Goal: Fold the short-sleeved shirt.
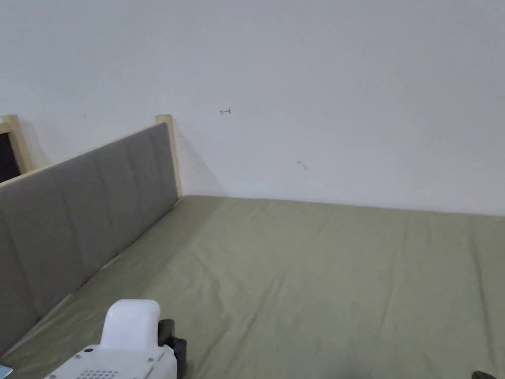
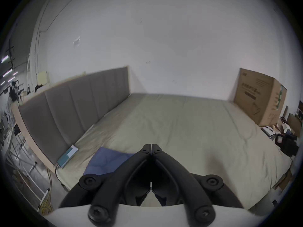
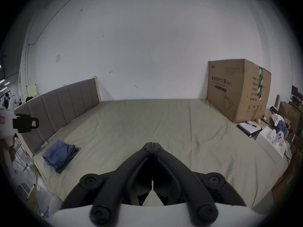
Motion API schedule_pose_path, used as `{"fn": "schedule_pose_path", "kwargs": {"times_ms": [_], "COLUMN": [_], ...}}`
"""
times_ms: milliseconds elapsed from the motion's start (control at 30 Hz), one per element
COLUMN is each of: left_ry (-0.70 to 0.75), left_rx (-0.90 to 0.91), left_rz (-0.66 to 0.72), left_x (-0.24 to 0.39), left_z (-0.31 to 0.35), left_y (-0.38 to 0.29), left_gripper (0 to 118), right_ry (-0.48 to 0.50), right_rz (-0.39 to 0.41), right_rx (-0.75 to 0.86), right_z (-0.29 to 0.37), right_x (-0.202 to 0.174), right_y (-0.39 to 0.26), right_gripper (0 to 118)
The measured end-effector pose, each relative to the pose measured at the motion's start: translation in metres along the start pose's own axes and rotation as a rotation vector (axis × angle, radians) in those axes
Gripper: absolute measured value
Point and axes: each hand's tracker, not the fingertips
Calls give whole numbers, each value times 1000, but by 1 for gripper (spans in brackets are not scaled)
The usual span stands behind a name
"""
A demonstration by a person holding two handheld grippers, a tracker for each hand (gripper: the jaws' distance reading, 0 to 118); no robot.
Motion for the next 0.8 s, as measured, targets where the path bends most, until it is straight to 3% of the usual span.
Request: {"fn": "schedule_pose_path", "kwargs": {"times_ms": [167,300,433,467,500,533,567,600,633,667,800], "left_ry": [-79,-36,-107,-99,-94,-96,-81,-79,-75,-110,-174], "left_rx": [109,182,182,185,181,166,146,141,144,192,152], "left_rz": [-3,-118,-42,-28,-25,-21,-34,-38,-41,-61,-67], "left_x": [56,91,104,105,104,105,107,108,110,113,113], "left_z": [38,53,63,64,63,62,61,60,61,68,68], "left_y": [14,17,25,27,29,32,33,34,34,34,35], "left_gripper": [0,0,0,8,29,72,102,118,117,117,117], "right_ry": [-25,-18,-51,-55,-64,-64,-61,-53,-44,-47,-73], "right_rz": [70,33,40,38,34,26,16,9,0,-4,4], "right_rx": [89,120,158,163,164,163,158,154,145,131,153], "right_z": [24,40,56,59,62,64,65,64,63,61,62], "right_x": [9,20,25,26,27,30,33,35,38,39,40], "right_y": [24,38,45,47,49,50,52,52,53,54,53], "right_gripper": [0,0,0,1,8,27,50,79,109,118,118]}}
